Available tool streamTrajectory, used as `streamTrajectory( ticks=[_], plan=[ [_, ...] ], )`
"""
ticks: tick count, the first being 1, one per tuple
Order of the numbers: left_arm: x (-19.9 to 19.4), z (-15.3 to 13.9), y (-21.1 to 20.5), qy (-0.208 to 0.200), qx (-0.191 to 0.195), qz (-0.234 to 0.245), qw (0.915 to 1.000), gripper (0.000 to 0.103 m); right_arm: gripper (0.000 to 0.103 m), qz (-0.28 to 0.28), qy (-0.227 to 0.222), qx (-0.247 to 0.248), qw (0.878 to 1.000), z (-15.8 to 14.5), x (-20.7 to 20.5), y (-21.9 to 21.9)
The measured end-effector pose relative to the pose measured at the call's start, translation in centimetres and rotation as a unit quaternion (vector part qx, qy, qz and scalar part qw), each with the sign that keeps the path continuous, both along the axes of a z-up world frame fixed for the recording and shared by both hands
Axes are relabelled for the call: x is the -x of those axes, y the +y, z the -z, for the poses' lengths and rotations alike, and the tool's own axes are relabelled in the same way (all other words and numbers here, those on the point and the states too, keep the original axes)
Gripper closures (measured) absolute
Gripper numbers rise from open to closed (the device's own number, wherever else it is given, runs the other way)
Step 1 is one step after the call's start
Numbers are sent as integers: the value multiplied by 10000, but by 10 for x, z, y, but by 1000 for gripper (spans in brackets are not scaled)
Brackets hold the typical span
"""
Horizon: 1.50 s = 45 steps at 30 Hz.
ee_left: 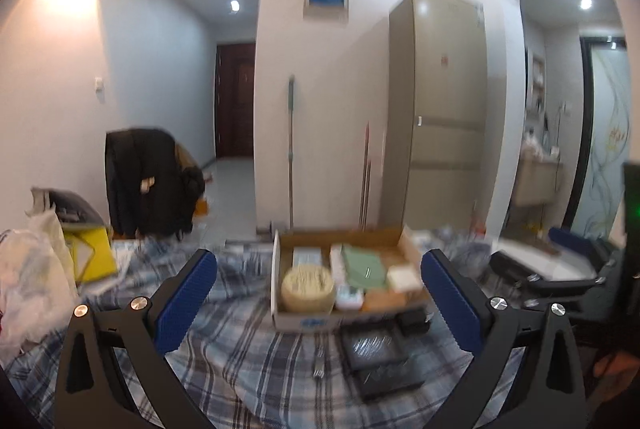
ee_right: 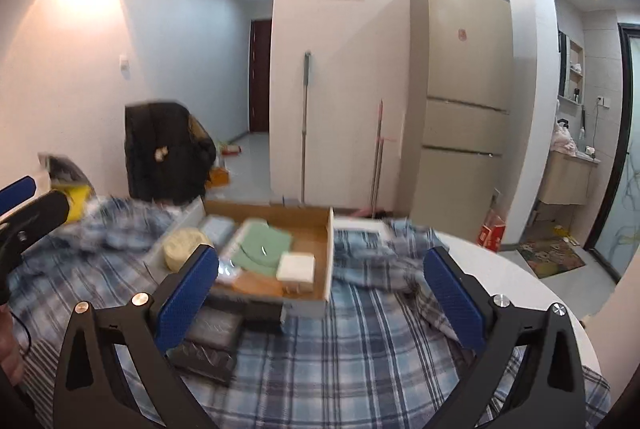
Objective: Organize rigid objects
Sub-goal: 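Withdraw both grippers up and away from the cardboard box, then lower the left gripper toward the small silver nail clipper on the shirt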
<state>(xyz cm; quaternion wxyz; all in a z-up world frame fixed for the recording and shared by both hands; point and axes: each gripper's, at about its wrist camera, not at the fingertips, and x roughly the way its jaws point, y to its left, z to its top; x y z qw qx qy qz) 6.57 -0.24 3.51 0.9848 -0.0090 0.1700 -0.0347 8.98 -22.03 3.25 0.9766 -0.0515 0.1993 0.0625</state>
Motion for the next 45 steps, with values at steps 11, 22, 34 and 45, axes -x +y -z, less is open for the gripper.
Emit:
streamTrajectory(
  ticks=[11,22,34,45],
  plan=[
    [-46,65,23,1405,541,279,9882,0,1,-323,873,-411,9948,34,-19,-11],
    [-65,88,23,2111,462,364,9757,57,1,-352,1087,5,9934,41,-21,1],
    [-75,110,5,2632,198,685,9621,92,1,-487,1461,-337,9875,46,-28,-5],
    [-84,122,2,2957,111,594,9534,92,1,-538,1589,-158,9857,54,-29,3]
  ],
)
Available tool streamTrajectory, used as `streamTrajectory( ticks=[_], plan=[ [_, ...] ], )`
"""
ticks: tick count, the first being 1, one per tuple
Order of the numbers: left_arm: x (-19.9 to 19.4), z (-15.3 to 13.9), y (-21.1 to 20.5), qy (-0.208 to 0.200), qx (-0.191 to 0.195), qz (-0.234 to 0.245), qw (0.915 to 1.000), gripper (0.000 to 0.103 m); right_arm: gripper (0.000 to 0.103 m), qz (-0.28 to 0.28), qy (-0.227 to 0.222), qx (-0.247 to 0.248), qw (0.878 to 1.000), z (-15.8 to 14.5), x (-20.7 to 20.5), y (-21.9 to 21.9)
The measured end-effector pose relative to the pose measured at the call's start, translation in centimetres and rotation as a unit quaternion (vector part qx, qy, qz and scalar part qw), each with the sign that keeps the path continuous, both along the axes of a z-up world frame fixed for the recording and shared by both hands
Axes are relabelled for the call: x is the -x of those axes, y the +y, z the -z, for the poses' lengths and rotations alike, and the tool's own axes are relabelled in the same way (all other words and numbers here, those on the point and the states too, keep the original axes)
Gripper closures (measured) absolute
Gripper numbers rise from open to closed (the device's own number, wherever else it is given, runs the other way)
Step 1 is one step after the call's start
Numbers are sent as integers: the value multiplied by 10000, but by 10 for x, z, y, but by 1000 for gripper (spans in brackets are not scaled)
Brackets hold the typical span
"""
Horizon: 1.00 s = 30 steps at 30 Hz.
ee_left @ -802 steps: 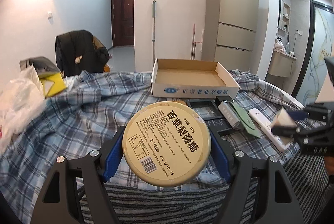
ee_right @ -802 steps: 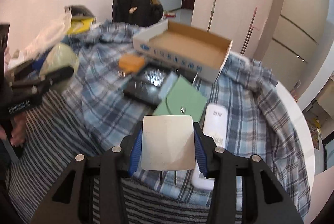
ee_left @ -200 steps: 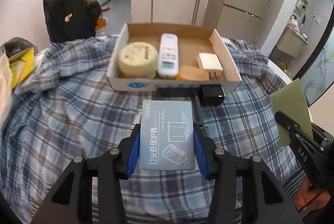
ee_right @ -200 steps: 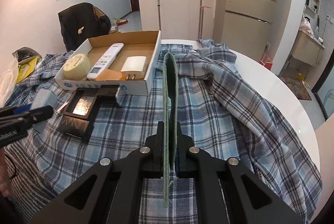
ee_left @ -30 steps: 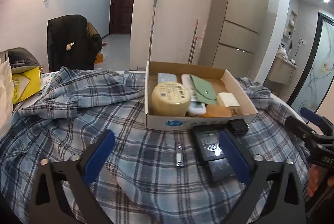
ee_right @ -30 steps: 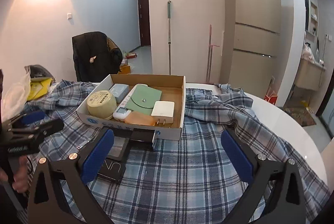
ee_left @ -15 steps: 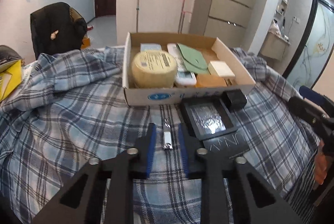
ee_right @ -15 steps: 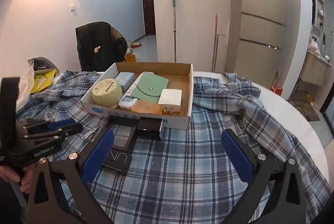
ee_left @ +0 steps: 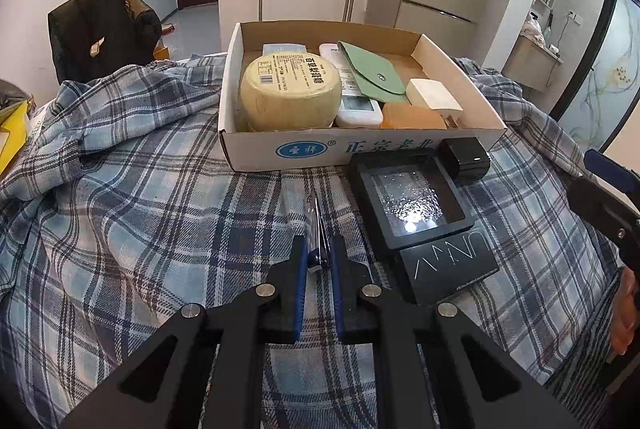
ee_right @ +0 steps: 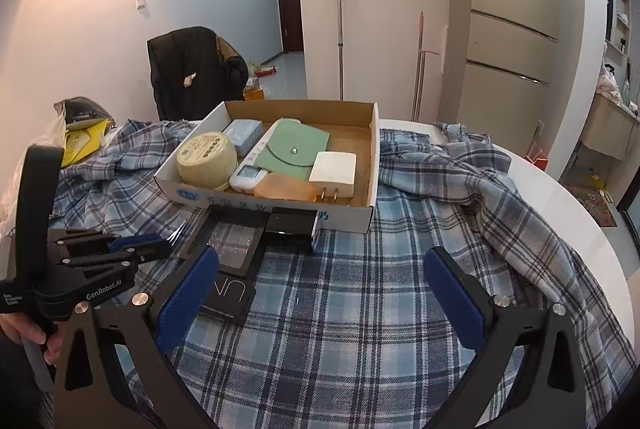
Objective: Organize rigid objects
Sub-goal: 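Lower the left gripper toward the small silver nail clipper on the shirt, then close the left gripper on the silver nail clipper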
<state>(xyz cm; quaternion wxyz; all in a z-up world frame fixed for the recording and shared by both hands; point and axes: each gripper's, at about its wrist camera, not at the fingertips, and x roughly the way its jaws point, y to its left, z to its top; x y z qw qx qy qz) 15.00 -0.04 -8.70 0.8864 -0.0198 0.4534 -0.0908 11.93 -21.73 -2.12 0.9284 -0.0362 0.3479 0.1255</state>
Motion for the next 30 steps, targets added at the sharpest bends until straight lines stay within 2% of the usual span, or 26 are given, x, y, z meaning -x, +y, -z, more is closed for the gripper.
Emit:
streamTrajectory(
  ticks=[10,19,24,26,27,30],
  plan=[
    [-2,4,-5,78,-177,38,9998,92,1,-30,65,42,10000,4,0,2],
    [6,-6,7,-102,39,-102,9999,93,1,-38,97,57,9999,4,-1,2],
    [10,-4,4,76,-105,-21,9999,93,1,-41,103,21,9999,3,-1,0],
    [8,0,-1,180,-289,5,9994,92,1,-45,128,15,9999,3,-2,0],
    [6,2,-4,251,-392,-10,9989,91,1,-48,142,16,9999,4,-2,0],
    [7,1,-4,241,-375,37,9990,85,1,-42,157,2,9999,4,-2,-1]
  ],
)
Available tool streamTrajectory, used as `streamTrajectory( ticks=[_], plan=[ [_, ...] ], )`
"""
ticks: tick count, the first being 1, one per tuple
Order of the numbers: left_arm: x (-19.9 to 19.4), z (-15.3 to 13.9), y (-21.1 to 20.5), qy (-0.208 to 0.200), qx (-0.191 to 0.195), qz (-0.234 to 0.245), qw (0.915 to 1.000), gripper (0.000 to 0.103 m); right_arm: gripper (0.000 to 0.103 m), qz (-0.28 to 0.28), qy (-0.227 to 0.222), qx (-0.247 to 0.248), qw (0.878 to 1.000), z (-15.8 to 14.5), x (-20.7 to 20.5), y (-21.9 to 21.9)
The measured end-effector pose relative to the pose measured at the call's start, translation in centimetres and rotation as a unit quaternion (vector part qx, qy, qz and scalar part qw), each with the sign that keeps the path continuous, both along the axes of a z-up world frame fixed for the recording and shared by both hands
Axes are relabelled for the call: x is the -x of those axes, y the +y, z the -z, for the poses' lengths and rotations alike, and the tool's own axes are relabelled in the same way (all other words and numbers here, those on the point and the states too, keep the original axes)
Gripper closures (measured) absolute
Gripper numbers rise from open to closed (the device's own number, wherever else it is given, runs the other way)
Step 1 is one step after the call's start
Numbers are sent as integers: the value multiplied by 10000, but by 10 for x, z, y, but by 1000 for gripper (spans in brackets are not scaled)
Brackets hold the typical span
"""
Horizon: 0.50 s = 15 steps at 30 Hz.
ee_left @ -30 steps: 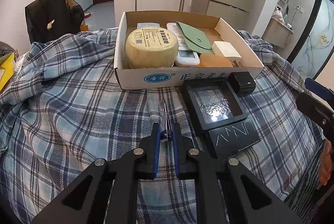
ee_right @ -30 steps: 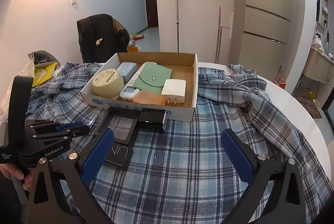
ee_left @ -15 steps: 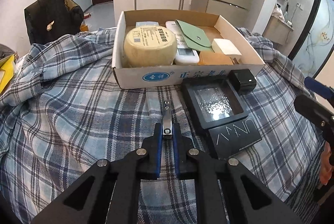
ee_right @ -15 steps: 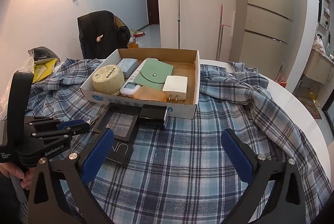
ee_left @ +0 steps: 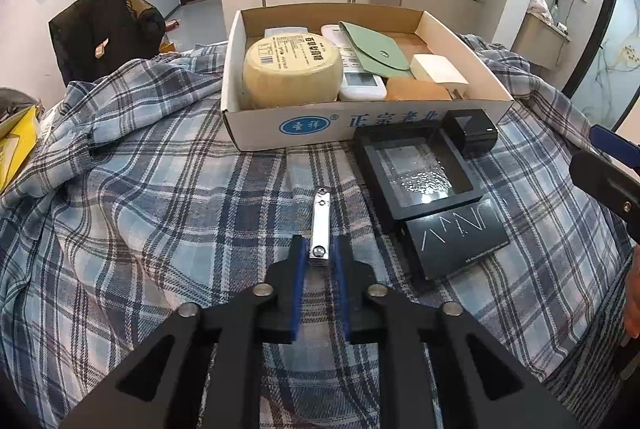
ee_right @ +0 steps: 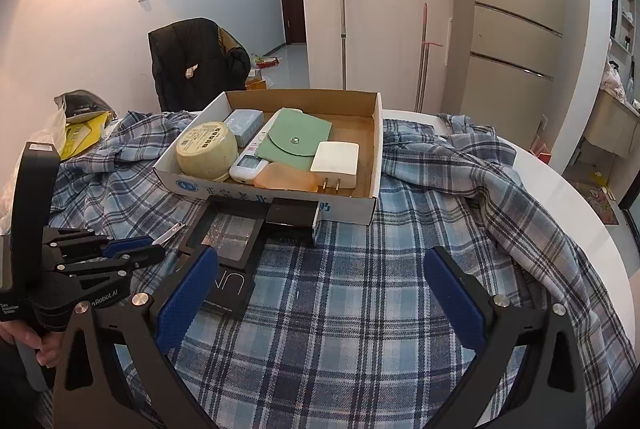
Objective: Organize rigid objects
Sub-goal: 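Close the left gripper on the silver nail clipper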
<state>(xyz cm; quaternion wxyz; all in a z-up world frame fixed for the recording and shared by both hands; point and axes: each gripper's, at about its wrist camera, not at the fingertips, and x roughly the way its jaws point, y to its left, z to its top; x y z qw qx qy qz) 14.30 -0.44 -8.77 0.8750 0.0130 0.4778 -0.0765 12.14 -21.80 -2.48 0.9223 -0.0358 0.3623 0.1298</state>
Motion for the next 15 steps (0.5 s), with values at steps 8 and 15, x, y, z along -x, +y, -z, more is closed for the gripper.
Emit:
streamTrajectory(
  ticks=[8,15],
  plan=[
    [-6,-4,-2,-77,-3,93,9999,84,1,-26,46,-1,10000,2,0,2],
    [-10,1,-3,-58,73,191,9998,93,1,-39,95,-48,9999,2,-1,1]
  ],
)
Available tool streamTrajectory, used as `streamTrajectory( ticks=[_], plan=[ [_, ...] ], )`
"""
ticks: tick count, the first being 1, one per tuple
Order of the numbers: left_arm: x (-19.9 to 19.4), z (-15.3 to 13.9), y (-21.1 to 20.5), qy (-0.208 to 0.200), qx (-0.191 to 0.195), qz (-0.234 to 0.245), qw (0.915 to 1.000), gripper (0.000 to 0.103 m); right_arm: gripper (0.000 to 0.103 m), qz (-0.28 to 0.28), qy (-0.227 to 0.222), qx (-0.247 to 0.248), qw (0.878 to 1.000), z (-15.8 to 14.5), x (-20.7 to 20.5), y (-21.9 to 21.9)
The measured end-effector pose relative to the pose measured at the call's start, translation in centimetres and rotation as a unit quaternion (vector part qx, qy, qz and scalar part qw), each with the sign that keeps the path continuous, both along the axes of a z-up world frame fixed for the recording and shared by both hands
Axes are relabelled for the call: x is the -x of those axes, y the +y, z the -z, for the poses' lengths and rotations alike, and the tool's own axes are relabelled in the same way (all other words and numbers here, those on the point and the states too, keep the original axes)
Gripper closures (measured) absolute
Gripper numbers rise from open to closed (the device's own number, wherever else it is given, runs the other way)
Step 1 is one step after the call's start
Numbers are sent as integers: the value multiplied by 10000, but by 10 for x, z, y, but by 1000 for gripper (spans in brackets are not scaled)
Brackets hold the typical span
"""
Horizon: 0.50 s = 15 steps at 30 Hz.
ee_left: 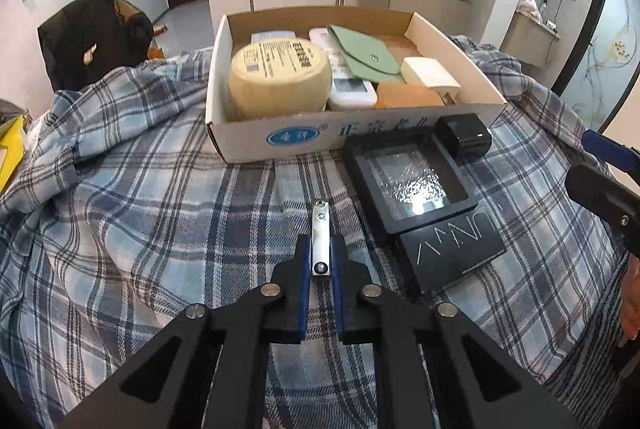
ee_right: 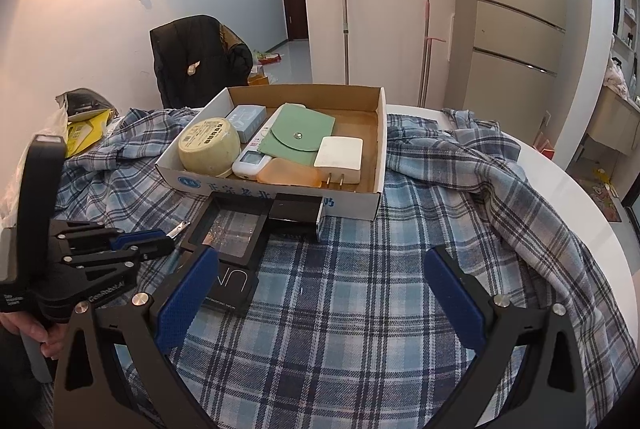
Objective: Organize rigid objects
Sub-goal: 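Close the left gripper on the silver nail clipper, then move the right gripper over the black UNNY box while the left holds the clipper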
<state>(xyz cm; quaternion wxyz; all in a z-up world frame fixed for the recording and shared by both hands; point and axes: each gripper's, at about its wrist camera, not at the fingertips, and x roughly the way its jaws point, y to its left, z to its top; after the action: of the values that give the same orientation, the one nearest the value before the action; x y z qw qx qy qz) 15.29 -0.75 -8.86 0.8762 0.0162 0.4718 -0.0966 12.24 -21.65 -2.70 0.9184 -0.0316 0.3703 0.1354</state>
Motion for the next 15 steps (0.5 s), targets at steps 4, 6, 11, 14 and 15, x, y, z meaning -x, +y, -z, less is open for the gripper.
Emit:
streamTrajectory(
  ticks=[4,6,11,14,15],
  plan=[
    [4,0,-3,-67,-156,-45,9998,93,1,-14,-27,-27,10000,-3,2,-1],
    [6,-2,1,-97,-124,-172,9997,93,1,0,-80,-36,10000,-5,4,-1],
    [5,-1,27,194,280,-633,9974,93,1,148,-119,193,9996,-14,-1,6],
    [5,-1,29,172,288,-696,9970,93,1,66,313,-41,9995,-15,-6,14],
    [5,-1,26,137,207,-681,9974,93,3,81,527,-125,9985,-13,-8,18]
  ],
)
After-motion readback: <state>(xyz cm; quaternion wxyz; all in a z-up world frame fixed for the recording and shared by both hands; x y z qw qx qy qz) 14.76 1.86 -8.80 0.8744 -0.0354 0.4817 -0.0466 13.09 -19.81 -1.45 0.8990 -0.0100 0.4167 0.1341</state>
